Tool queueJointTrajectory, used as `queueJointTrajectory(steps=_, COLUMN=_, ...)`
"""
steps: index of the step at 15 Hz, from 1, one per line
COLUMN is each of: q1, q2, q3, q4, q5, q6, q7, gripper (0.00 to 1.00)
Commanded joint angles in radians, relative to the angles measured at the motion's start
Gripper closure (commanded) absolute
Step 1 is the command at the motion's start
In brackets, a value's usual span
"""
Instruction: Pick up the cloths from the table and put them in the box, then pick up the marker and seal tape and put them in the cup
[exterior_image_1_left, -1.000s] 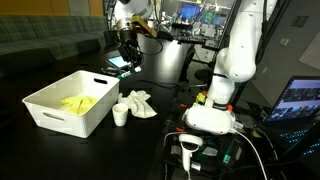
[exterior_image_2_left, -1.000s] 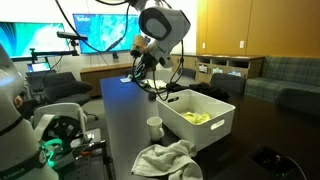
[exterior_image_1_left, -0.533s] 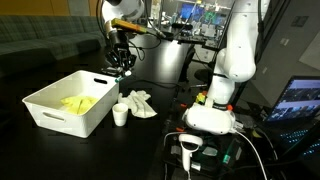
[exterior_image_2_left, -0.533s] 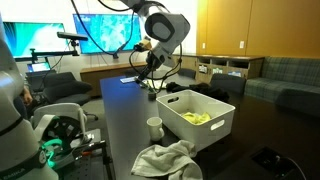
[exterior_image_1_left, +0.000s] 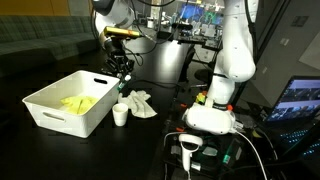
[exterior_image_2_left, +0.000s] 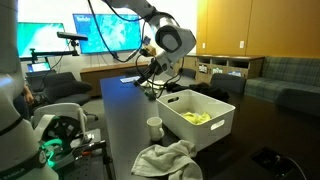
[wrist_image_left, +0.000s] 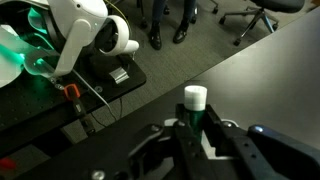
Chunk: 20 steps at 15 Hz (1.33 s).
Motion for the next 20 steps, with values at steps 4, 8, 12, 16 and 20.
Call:
queueJointTrajectory(steps=4, q1=-0.054, q2=0.121, q3=0.002, q4=0.124, q5=0.073, q6=-0.128, q7=0.006, gripper=0.95)
queueJointTrajectory(steps=8, q1=-0.077, q2=0.174, q3=-0.007, q4=0.145, q5=0.13, q6=-0.123, q7=0.013, gripper=0.95)
queueJointTrajectory(steps=12, q1=-0.092, q2=0.207, q3=-0.02, q4=0.114, q5=0.217, q6=-0.094, q7=0.02, gripper=0.95)
queueJointTrajectory(steps=16, q1=-0.104, q2=0.214, q3=-0.043, q4=0.056, q5=0.298, q6=-0.065, q7=0.021, gripper=0.95)
queueJointTrajectory(steps=20, q1=-0.11, q2=0.217, q3=-0.066, q4=-0.005, q5=0.364, q6=-0.025, q7=0.021, gripper=0.95)
